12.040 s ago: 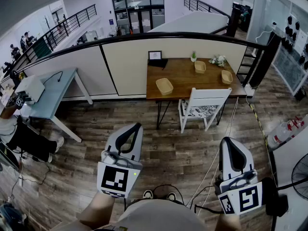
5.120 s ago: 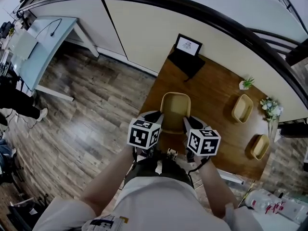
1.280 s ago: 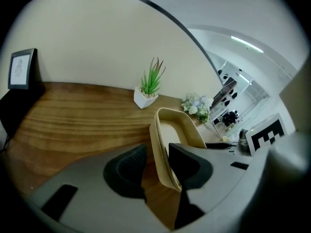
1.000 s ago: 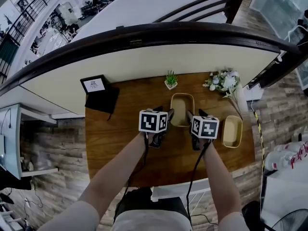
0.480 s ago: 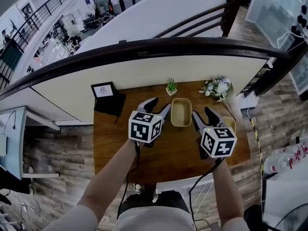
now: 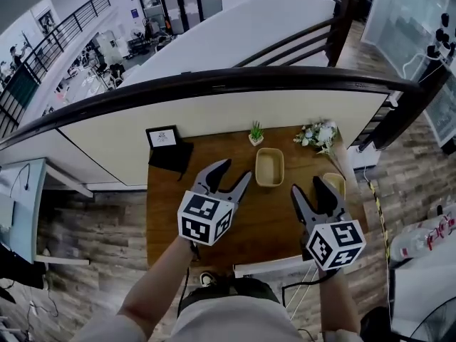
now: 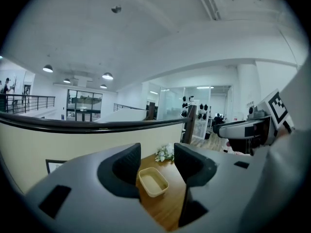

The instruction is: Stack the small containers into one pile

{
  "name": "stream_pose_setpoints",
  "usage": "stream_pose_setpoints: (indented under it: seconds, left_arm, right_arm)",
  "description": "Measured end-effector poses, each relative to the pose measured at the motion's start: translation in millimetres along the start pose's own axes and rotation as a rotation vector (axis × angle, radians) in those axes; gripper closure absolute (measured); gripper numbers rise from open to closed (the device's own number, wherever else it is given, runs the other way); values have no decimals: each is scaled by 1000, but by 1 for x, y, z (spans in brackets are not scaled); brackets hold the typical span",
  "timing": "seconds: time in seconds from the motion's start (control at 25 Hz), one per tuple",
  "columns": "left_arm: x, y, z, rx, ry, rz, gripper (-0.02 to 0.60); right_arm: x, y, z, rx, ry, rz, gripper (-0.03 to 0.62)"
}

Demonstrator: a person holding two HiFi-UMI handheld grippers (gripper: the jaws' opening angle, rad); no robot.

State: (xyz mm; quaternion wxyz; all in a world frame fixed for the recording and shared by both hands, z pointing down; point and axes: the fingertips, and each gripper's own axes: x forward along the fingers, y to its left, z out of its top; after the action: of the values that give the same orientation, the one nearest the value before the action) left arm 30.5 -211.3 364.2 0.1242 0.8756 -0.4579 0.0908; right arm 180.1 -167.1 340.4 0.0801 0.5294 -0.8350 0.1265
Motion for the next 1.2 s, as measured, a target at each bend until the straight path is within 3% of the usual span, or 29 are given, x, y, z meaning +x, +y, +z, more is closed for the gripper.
stream_pose_setpoints:
  seconds: [0.44,0.64,0.88,1.2]
  left_arm:
    - [-71,-25,-1,17,-31,2,365]
    - [-71,-39,-2,42,-14,-24,365]
    - [-35,-69,4,14,10,-109,365]
    - [67,-127,6,-32,86,-222,367]
  right_arm:
    - [-64,39,-10,30,-14,-15,342]
    - [-81,33,-8,29,-35,-74,342]
    - [-96,-23,-12,35,-27,-196,342]
    - [-99,-135,-18,77,11,-333,344]
